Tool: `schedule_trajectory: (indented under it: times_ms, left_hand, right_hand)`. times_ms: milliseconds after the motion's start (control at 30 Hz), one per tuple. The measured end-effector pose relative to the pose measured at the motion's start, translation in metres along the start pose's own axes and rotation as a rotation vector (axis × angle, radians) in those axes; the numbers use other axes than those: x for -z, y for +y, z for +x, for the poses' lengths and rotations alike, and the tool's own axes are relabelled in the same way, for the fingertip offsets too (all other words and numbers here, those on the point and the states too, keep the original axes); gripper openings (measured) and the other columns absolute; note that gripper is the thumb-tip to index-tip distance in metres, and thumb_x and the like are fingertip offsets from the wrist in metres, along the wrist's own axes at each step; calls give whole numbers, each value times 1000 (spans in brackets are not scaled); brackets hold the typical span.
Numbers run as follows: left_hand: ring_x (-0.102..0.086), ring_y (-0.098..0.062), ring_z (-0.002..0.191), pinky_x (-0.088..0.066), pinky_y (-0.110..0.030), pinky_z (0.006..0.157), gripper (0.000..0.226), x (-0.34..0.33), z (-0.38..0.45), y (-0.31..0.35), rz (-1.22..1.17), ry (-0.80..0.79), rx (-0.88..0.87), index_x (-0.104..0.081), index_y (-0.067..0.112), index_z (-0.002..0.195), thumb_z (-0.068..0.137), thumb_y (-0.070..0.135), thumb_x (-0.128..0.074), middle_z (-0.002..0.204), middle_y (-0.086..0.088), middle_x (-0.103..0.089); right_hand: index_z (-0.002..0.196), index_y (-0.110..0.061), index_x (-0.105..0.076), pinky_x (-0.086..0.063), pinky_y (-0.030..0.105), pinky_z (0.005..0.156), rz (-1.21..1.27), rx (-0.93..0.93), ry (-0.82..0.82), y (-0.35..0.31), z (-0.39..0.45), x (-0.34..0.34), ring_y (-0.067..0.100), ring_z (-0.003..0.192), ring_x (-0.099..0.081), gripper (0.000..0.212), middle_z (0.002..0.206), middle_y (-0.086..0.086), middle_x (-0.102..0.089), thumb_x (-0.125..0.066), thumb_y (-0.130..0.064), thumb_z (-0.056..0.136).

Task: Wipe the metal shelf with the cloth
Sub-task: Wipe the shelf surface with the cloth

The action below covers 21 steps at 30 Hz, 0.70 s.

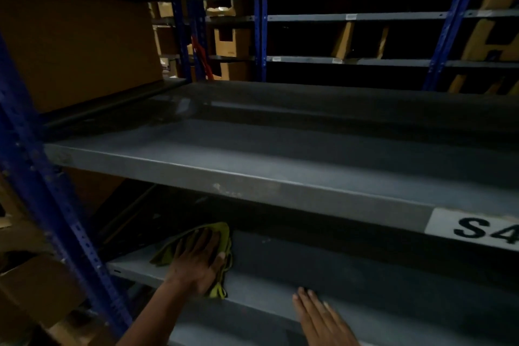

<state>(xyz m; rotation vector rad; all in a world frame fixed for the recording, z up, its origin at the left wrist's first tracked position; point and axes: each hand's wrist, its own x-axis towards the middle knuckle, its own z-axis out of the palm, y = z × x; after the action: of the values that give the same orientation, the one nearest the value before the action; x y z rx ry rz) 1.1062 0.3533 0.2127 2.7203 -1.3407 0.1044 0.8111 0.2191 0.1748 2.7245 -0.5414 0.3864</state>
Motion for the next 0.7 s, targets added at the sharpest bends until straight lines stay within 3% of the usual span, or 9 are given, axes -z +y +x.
schedule_trajectory:
  times_ms: [67,167,300,367,467,567,600,667,700]
  left_hand:
    - [-24,-30,143,-18,-48,115,108,-4,5,-2,-37,27,-18,-31,22,149,72,75,22,157,-8,-25]
    - [-21,-26,145,-15,-44,115,100,-10,9,-6,-57,-2,3,-28,26,150,73,75,13,158,-4,-23]
    - [-13,-22,146,-9,-41,116,89,-8,7,-3,1,-39,8,-18,28,152,75,63,9,161,-2,-14]
    - [-12,-21,146,-6,-40,116,86,-5,4,3,6,-40,5,-15,27,153,77,61,9,161,-2,-12]
    - [-10,-22,147,-4,-41,117,77,0,-2,14,-15,-56,-40,-13,26,153,86,60,0,161,-3,-10]
    - [-6,-19,147,-3,-40,117,62,1,-7,18,19,-87,-83,-9,26,153,98,52,-18,162,-1,-6]
    - [-6,-19,147,-3,-39,117,61,3,-10,16,13,-90,-93,-9,26,153,98,51,-20,162,-1,-6]
    - [-7,-20,147,-4,-38,117,61,4,-15,11,-15,-81,-119,-12,26,153,98,52,-20,162,-1,-7]
    - [-7,-20,147,-4,-37,117,62,4,-18,9,-22,-69,-126,-13,26,153,98,53,-20,161,-1,-8]
  right_hand:
    - [121,-18,-51,-35,27,92,15,-14,11,-2,1,4,7,100,-68,43,111,-8,-72,-14,-23,101]
    - [121,-18,-50,-35,26,90,6,-22,36,-5,-1,6,7,100,-68,42,111,-8,-72,-13,-22,101]
    - [141,-16,-29,-31,28,95,-10,-51,71,-10,-4,16,11,113,-62,46,120,-3,-69,-8,-21,100]
    - [151,-12,-11,-22,29,105,-33,-66,123,-11,-3,18,14,134,-39,51,134,3,-59,-7,-19,100]
    - [152,-7,-2,-8,27,111,-56,-30,181,-8,-4,25,14,146,-4,57,161,8,-14,-16,-23,100]
    - [149,-12,-16,0,26,114,-11,-12,168,-9,-6,36,15,148,10,79,155,6,-33,-52,-39,85]
    - [149,-13,-15,0,25,114,-8,-8,191,-8,-6,37,16,148,5,70,157,6,-27,-45,-35,89]
    - [152,-9,-2,-8,25,113,2,12,198,-5,-4,33,18,147,-6,55,162,7,2,-14,-20,99]
    - [152,-7,2,-13,26,111,-6,35,203,-5,-2,29,19,148,-2,54,161,7,11,-6,-17,99]
